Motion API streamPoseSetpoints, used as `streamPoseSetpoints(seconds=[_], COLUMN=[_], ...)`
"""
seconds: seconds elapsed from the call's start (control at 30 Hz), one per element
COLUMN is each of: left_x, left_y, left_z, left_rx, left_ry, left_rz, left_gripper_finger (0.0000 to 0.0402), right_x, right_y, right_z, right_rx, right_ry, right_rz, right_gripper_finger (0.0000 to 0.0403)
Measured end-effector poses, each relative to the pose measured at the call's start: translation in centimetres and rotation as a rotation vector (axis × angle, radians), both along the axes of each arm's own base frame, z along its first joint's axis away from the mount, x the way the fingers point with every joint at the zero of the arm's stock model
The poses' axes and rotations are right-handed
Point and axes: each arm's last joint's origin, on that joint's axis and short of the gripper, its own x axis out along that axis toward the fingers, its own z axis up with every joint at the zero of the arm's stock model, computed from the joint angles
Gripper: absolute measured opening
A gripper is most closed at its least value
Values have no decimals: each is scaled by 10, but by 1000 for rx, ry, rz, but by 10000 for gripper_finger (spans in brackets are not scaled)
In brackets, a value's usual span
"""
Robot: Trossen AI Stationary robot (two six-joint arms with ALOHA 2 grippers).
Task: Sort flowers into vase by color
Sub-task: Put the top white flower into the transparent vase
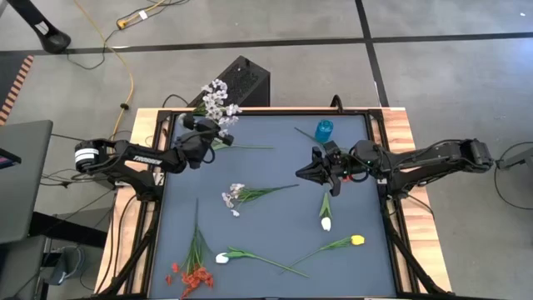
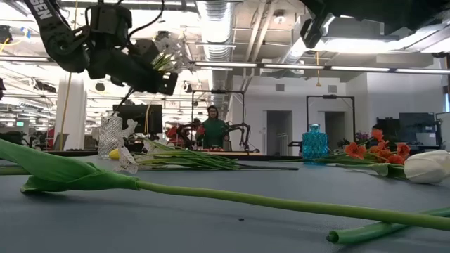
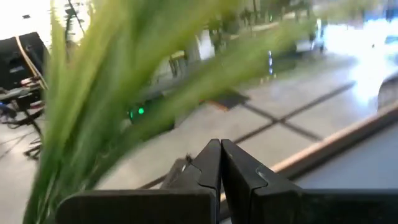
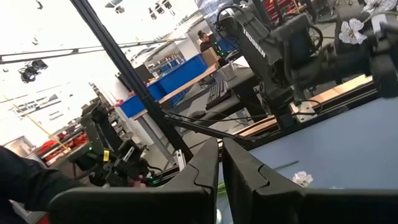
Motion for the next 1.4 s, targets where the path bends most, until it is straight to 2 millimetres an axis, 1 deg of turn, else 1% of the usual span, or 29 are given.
streamPoseSetpoints(seconds=[0.2, 0.4, 0.63, 0.8, 0.93, 1.03, 1.17, 1.3, 1.4], left_x=[-5, -11, -26, -34, -39, -42, -43, -46, -48], left_y=[4, 2, -1, -4, -4, -5, -7, -16, -26], left_z=[12, 23, 42, 50, 53, 56, 58, 62, 62], left_rx=[59, 72, 76, 73, 66, 62, 66, 56, 3], left_ry=[-103, -170, -262, -295, -288, -294, -260, -224, -222], left_rz=[59, 93, 244, 296, 315, 296, 200, 77, -64], left_gripper_finger=[0, 0, 0, 0, 0, 0, 0, 0, 0], right_x=[0, 0, 0, 0, 0, 0, 0, 0, 0], right_y=[0, 0, 0, 0, 0, 0, 0, 0, 0], right_z=[0, 0, 0, 0, 0, 0, 0, 0, 0], right_rx=[1, 2, -3, -3, -4, -7, -7, -7, -7], right_ry=[0, 0, -1, -1, -1, -2, -2, -1, -1], right_rz=[0, 1, 0, -1, -1, -1, -1, -1, -1], right_gripper_finger=[50, 50, 50, 50, 50, 50, 50, 50, 50])
